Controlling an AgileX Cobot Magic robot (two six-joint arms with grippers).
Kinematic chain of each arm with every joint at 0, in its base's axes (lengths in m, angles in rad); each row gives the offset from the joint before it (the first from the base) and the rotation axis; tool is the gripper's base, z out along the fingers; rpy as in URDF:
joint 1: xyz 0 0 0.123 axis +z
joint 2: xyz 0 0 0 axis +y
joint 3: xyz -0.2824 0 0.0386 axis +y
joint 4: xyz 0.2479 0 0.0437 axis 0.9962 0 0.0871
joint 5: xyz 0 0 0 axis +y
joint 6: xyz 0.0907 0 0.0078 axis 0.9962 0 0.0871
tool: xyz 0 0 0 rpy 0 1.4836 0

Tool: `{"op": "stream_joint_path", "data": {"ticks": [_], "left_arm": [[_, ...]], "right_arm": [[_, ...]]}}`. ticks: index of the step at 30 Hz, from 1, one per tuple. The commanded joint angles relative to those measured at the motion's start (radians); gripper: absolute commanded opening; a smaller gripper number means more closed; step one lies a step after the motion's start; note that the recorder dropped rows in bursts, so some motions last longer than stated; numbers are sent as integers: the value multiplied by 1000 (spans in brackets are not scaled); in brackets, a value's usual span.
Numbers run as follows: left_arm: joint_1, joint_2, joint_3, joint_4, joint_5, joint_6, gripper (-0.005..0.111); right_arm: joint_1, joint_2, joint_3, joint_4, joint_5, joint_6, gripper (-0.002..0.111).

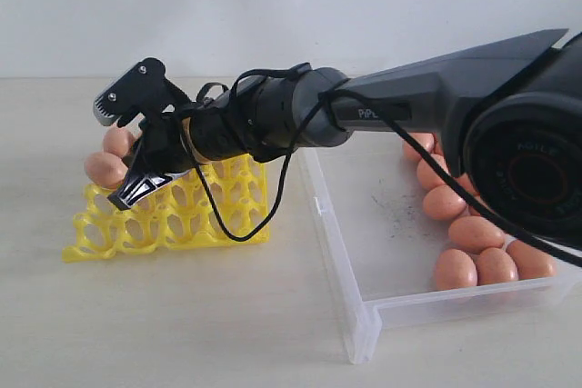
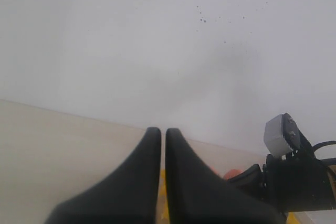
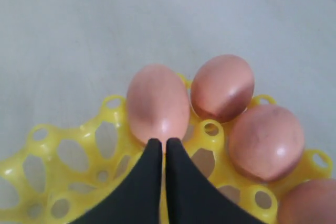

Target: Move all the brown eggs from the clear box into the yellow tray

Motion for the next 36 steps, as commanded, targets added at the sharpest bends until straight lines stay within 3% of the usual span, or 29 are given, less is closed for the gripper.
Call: {"op": "stream_joint_path", "data": {"ticks": [1, 4, 9, 14, 36], "left_arm": [[-4, -3, -3, -3, 0, 9, 4], [-4, -3, -3, -3, 0, 9, 4], [-4, -3, -3, -3, 0, 9, 4], [-4, -3, -3, -3, 0, 9, 4], [-4, -3, -3, -3, 0, 9, 4]], "right_arm": [[1, 9, -17, 5, 54, 3, 0], [1, -5, -22, 7, 139, 34, 0], [1, -7, -24, 4, -13, -90, 0], [3, 25, -24, 39, 41, -102, 0], [3, 51, -57, 284, -19, -330, 0]]}}
